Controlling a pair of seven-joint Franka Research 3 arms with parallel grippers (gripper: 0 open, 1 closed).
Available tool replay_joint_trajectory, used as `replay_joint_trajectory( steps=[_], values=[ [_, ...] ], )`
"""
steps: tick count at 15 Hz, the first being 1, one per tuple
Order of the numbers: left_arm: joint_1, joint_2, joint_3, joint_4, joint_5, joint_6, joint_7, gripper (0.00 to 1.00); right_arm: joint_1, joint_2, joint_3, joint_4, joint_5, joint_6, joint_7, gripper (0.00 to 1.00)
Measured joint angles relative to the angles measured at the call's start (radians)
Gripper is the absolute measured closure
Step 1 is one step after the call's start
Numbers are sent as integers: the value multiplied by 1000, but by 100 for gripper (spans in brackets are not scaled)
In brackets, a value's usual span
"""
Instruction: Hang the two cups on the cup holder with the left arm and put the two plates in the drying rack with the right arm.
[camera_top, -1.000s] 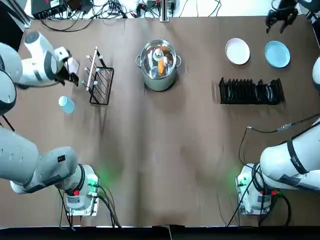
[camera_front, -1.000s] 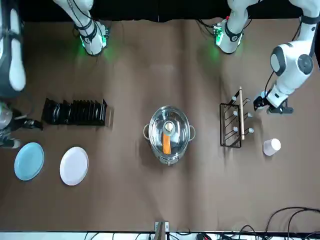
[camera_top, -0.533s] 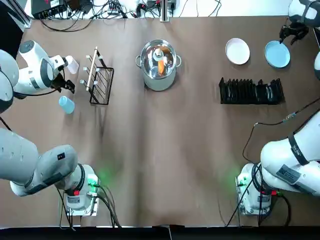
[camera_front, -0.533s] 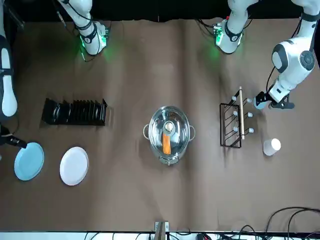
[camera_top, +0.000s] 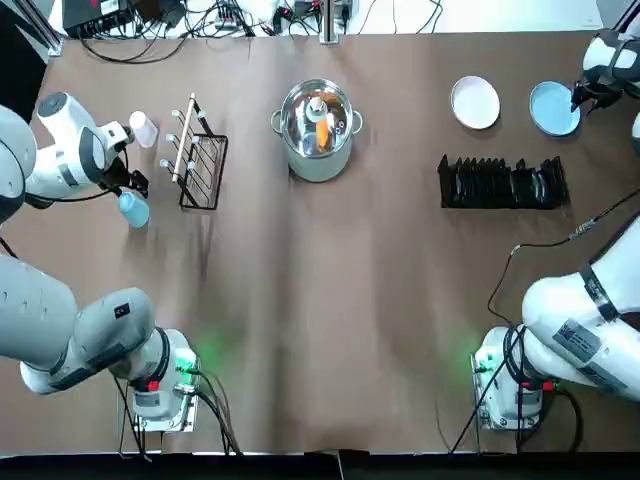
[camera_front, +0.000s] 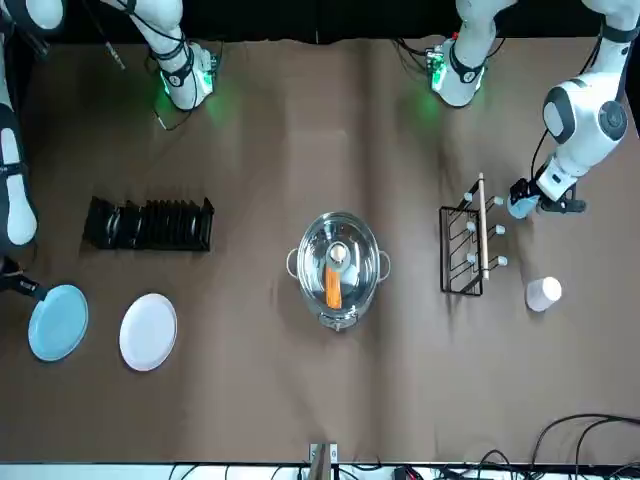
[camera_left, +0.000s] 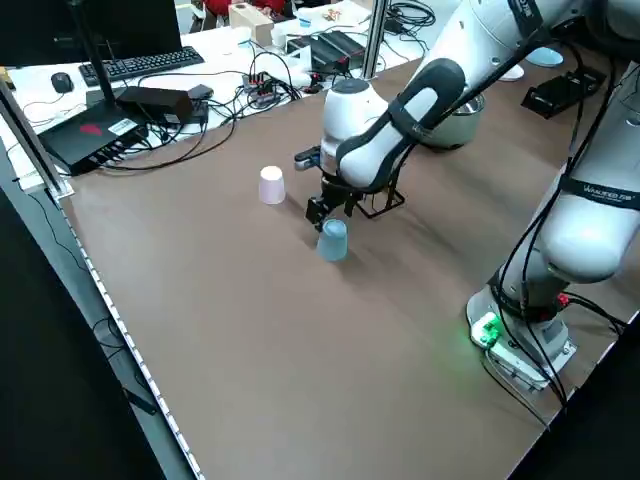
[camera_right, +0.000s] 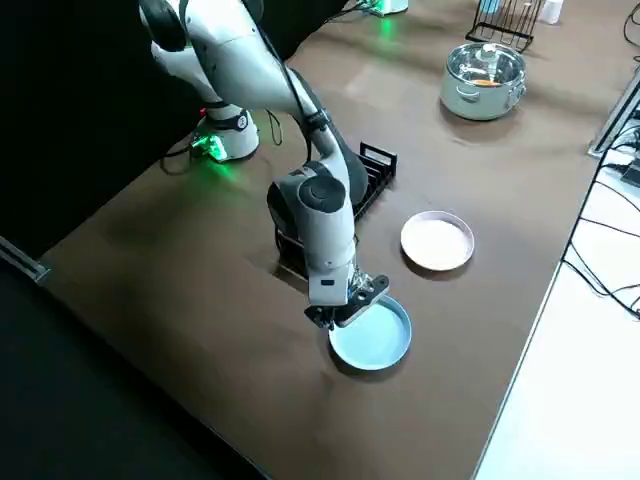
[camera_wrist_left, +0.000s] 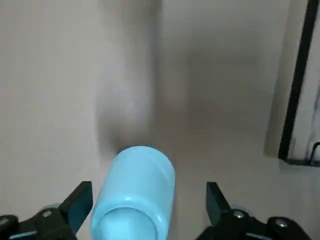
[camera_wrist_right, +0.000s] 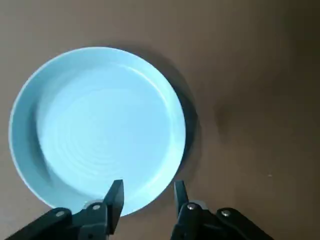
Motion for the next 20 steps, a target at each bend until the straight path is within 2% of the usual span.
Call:
replay_joint_trajectory(
  steps=[4,8,11,12,15,16,17,19,20],
  values=[
    [19,18,0,-1,0,0,1,0,-13,47,0,12,0,78,0,52],
    [19,26,-1,-1,0,0,1,3,-28,80,0,31,0,91,0,52],
    [19,26,-2,0,0,1,1,31,-32,93,0,33,0,91,0,52],
    [19,25,-2,2,0,1,2,34,-33,97,0,33,0,91,0,52],
    [19,25,-3,12,0,4,2,34,-35,114,0,33,0,119,0,54],
    [19,17,-4,49,0,-10,2,34,-39,126,0,33,0,139,0,57],
    [19,9,-6,79,0,-43,2,34,-43,130,0,35,0,144,0,64],
    [19,-14,-19,168,-1,-165,-8,34,-48,135,0,38,0,147,0,69],
    [19,-24,-33,222,-2,-238,-34,34,-49,135,1,38,3,148,1,79]
  ],
)
